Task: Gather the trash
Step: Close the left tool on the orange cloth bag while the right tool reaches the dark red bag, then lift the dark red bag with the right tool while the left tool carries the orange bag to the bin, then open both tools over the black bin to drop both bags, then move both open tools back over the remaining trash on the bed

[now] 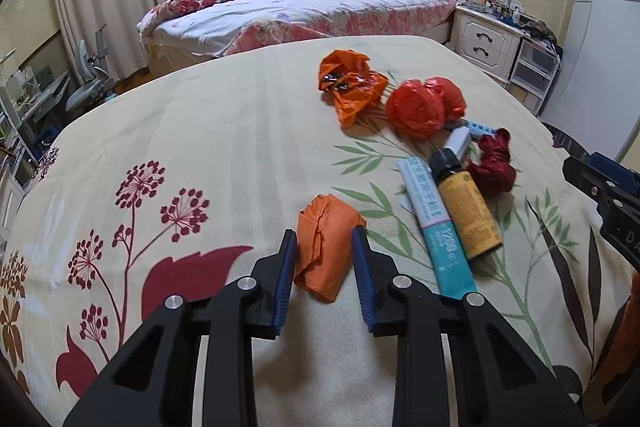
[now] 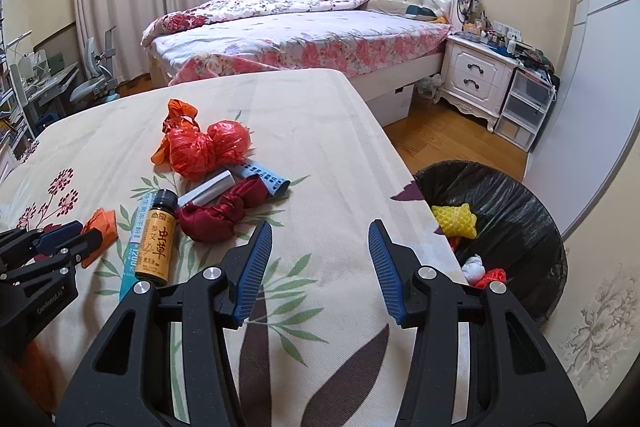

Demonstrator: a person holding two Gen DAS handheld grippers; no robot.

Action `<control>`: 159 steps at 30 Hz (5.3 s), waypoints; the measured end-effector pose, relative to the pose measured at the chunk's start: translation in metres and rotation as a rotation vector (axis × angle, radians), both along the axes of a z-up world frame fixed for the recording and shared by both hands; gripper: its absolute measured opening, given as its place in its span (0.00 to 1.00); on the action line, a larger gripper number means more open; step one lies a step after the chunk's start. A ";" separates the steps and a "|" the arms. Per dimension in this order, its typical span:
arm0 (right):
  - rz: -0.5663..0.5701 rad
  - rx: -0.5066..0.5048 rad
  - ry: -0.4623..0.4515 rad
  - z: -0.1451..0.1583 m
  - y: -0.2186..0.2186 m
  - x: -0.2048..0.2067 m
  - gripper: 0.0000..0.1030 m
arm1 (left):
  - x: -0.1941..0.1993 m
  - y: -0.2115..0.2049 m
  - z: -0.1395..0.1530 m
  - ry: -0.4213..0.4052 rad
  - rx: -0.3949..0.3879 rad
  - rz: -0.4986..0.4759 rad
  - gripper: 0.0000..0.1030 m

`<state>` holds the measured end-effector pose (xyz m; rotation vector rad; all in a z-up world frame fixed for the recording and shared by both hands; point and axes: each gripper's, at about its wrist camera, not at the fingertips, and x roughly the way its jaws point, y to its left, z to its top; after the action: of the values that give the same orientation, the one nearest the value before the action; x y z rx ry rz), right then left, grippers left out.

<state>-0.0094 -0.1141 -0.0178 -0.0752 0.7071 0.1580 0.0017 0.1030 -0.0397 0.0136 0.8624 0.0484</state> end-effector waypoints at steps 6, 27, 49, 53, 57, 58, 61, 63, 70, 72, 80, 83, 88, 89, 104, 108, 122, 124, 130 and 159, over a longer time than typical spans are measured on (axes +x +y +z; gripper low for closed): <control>0.037 0.013 0.004 0.002 0.018 0.008 0.48 | 0.008 0.013 0.000 -0.002 0.002 0.031 0.28; 0.088 -0.001 0.107 -0.015 0.046 0.031 0.58 | 0.024 0.048 0.000 0.012 -0.051 0.091 0.41; 0.116 0.041 0.133 -0.012 0.060 0.036 0.58 | 0.030 0.046 -0.002 0.029 -0.055 0.064 0.33; 0.109 0.022 0.161 -0.020 0.056 0.036 0.58 | 0.030 0.047 -0.002 0.027 -0.065 0.064 0.33; 0.110 0.027 0.179 -0.024 0.049 0.034 0.53 | 0.029 0.048 -0.002 0.025 -0.070 0.066 0.32; 0.115 0.026 0.181 -0.024 0.050 0.034 0.44 | 0.029 0.048 -0.002 0.024 -0.071 0.067 0.32; 0.129 0.022 0.185 -0.026 0.050 0.030 0.31 | 0.028 0.050 -0.001 0.018 -0.082 0.070 0.32; 0.127 0.027 0.180 -0.025 0.049 0.029 0.29 | 0.027 0.052 -0.001 0.012 -0.090 0.071 0.32; 0.122 0.035 0.160 -0.018 0.040 0.020 0.27 | 0.021 0.046 0.004 -0.014 -0.074 0.064 0.32; 0.118 0.037 0.149 -0.014 0.035 0.017 0.27 | 0.019 0.042 0.006 -0.021 -0.084 0.055 0.32; 0.075 0.040 0.093 0.001 0.011 0.010 0.27 | 0.010 0.017 0.025 -0.076 -0.105 0.008 0.32; 0.051 0.047 0.068 0.006 -0.005 0.008 0.27 | 0.008 0.002 0.035 -0.104 -0.111 -0.019 0.32; -0.010 0.041 0.028 0.014 -0.037 0.008 0.27 | 0.008 -0.032 0.047 -0.141 -0.116 -0.083 0.32; -0.022 0.040 0.024 0.015 -0.044 0.009 0.27 | 0.010 -0.041 0.048 -0.143 -0.120 -0.100 0.32; -0.220 0.017 0.027 0.002 -0.134 0.036 0.28 | 0.056 -0.167 0.056 -0.185 -0.113 -0.314 0.32; -0.257 0.024 0.029 -0.003 -0.150 0.043 0.28 | 0.071 -0.193 0.051 -0.176 -0.099 -0.354 0.32; -0.344 0.054 0.043 -0.019 -0.188 0.062 0.28 | 0.112 -0.240 0.023 -0.117 -0.051 -0.410 0.32; -0.353 0.056 0.046 -0.021 -0.192 0.064 0.28 | 0.115 -0.245 0.021 -0.112 -0.048 -0.416 0.32; -0.370 0.055 0.036 -0.022 -0.196 0.065 0.29 | 0.122 -0.256 0.015 -0.105 -0.018 -0.425 0.33; -0.370 0.085 0.014 -0.007 -0.179 0.041 0.48 | 0.094 -0.212 0.030 -0.109 -0.023 -0.303 0.70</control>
<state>0.0317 -0.2935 -0.0246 0.1376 0.7158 -0.1658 0.0959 -0.1090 -0.0095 0.1186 0.7446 -0.2434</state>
